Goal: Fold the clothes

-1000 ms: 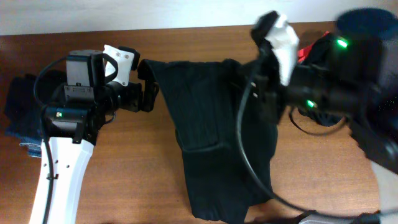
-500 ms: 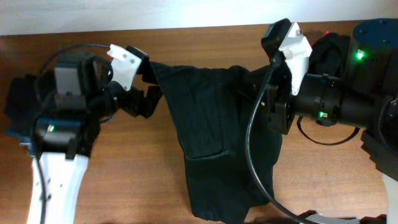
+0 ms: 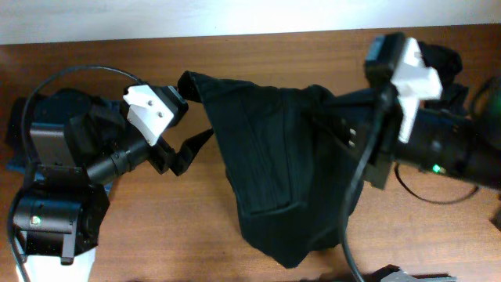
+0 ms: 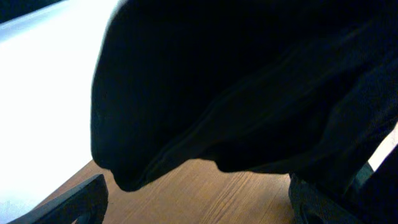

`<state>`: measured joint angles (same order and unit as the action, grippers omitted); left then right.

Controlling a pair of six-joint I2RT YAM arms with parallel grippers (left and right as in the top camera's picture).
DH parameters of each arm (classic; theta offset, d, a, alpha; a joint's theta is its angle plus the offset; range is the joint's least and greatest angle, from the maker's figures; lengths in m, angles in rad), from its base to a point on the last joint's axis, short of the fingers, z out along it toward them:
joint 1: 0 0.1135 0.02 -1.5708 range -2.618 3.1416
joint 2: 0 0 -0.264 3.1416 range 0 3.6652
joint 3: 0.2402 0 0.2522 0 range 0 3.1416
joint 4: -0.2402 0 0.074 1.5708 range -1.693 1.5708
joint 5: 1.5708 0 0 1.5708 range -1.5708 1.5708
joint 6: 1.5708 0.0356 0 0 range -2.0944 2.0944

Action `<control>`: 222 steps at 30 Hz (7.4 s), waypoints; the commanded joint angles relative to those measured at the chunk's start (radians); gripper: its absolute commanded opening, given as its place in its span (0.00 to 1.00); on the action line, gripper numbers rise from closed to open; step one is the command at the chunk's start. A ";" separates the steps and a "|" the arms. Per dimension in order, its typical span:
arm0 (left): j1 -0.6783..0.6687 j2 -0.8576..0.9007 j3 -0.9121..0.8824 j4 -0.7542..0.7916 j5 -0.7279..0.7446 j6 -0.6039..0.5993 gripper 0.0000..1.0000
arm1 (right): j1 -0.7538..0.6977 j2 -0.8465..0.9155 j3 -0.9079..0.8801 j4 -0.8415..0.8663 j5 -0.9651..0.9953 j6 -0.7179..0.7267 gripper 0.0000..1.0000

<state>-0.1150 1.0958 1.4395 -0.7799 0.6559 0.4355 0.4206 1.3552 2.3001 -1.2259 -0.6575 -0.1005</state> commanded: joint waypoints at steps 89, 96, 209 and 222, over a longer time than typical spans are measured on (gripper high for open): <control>-0.063 0.182 0.292 0.474 -0.639 -0.525 0.00 | 0.005 0.154 0.022 -0.338 0.457 0.106 0.78; -0.240 0.386 0.412 0.480 -1.191 -0.349 0.00 | 0.005 0.238 0.022 -0.330 0.388 0.105 0.80; -0.400 0.602 0.768 0.962 -1.799 0.323 0.00 | 0.072 0.497 -0.959 2.028 -0.050 1.930 0.04; -0.424 0.566 0.768 0.869 -1.812 0.329 0.00 | -0.420 0.497 -0.576 1.944 -0.615 1.903 0.04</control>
<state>-0.5266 1.7096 2.1685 0.1143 -1.1664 0.7525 0.0864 1.8656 1.5833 0.7338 -1.1217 1.7821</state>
